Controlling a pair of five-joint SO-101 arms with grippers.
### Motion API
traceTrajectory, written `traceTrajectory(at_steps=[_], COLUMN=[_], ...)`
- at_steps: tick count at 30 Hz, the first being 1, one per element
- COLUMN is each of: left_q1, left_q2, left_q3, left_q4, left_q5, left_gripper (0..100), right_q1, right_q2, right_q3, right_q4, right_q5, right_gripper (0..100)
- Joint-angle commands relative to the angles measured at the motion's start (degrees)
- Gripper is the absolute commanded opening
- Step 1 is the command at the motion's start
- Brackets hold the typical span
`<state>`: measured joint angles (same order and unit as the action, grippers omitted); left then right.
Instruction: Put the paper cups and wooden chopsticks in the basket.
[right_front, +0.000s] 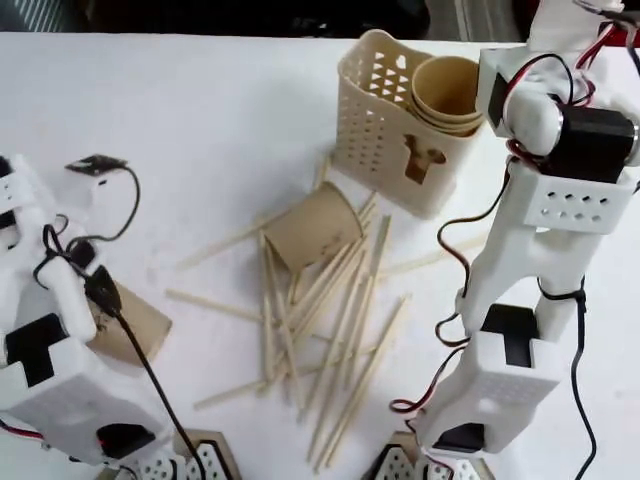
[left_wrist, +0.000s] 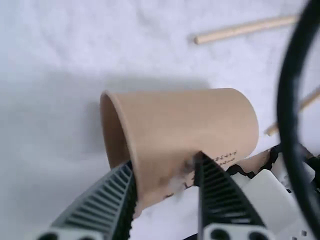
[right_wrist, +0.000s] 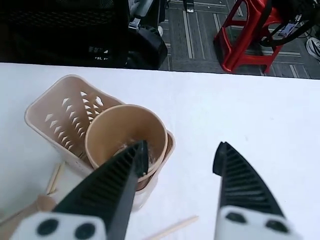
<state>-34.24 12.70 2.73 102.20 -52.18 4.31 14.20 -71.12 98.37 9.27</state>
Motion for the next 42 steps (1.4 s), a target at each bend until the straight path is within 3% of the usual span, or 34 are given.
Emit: traceTrajectory(at_steps=[1,6,16,27,29,34,42], left_q1=[3.2,6.9,16.0,25.5,26.9,30.4,38.6], left_q2=[-0.4,-2.9,-24.0,-39.0,-41.0,-42.9,-42.9], left_q3=[-2.0,-2.2,-1.9,-4.0,-6.9,-17.1,-25.8], left_q4=[0.2,0.2,0.2,-0.4,-0.4,-0.4,-5.3], left_q5=[-0.2,2.8,9.8,18.4,21.0,27.6,37.2], left_gripper=[2,2,2,2,2,2,2], right_q1=[0.4,0.4,0.4,0.0,-0.3,-4.8,-6.0], right_q2=[-1.5,-1.4,-2.0,-12.5,-16.5,-29.0,-48.3], right_q3=[-1.8,-1.8,-2.4,0.1,4.9,24.7,54.5], right_q4=[0.2,0.2,0.1,0.4,0.4,0.2,-1.2], right_q5=[-0.4,-0.4,-0.1,0.2,1.3,10.6,11.8], right_gripper=[22.3,22.3,22.3,22.1,19.2,1.0,1.9])
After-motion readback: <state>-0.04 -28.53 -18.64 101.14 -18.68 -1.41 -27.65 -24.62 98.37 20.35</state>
